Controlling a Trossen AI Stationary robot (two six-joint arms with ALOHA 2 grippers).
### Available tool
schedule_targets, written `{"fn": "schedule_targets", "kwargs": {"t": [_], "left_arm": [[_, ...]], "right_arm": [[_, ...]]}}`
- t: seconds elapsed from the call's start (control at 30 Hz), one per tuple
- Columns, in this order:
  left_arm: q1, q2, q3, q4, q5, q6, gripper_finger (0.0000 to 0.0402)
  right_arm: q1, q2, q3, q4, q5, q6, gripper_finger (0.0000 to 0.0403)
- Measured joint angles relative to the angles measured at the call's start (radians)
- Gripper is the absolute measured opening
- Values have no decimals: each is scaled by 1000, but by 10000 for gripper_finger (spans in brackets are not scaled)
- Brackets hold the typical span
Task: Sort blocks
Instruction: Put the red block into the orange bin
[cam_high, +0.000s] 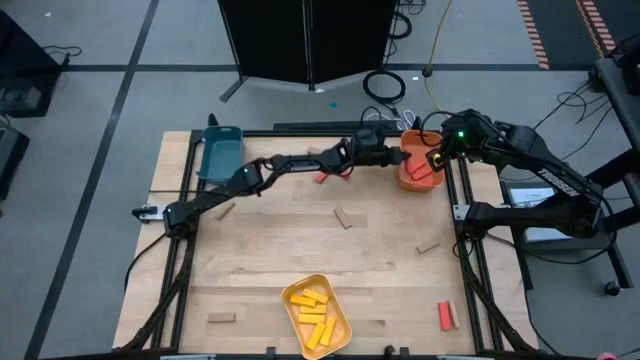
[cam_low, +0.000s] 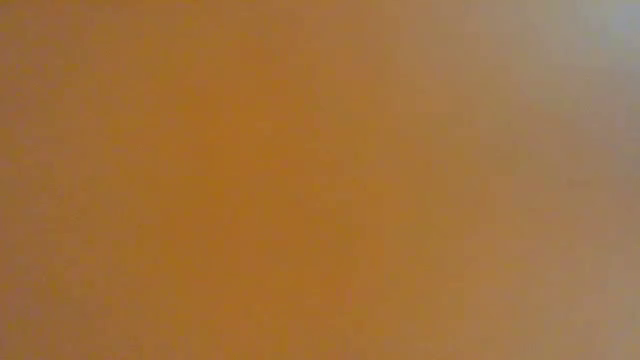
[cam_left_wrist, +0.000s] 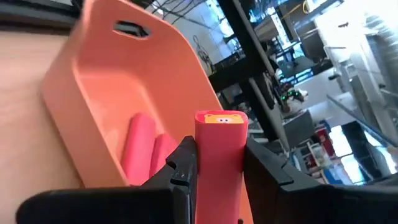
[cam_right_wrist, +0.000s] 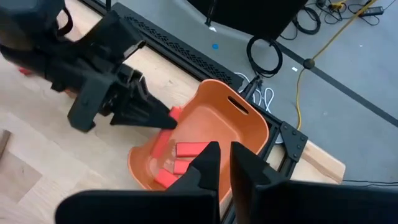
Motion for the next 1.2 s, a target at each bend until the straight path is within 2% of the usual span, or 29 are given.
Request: {"fn": "schedule_targets", "kwargs": {"t": [0.13,0.33,0.43,0.57,0.73,0.83,0.9,1.0,1.2], "left_arm": [[-6,0,0,-5,1,49,82],[-8,0,0,2,9,64,171],[-8,0,-1,5,19,85,194],[-8,0,-1,23,25,105,199],[-3,-5,-1,31,60,255,201],[-2,-32,-3,-11,93,294,201],[-3,-64,-2,-77,141,363,202],[-14,-123,-2,-269,169,539,202],[-36,-289,-2,-761,81,996,202]], "right_arm": [[0,0,0,-1,-3,11,0],[0,0,0,-24,-3,11,0],[0,0,0,-40,-3,11,0],[0,0,0,-48,-3,10,0],[0,-1,0,-48,-3,-4,0],[0,-2,0,-48,-3,-18,0],[0,-4,0,-48,-4,-22,0],[0,-6,0,-48,-24,-33,0],[1,-7,0,-48,-32,-53,0]]}}
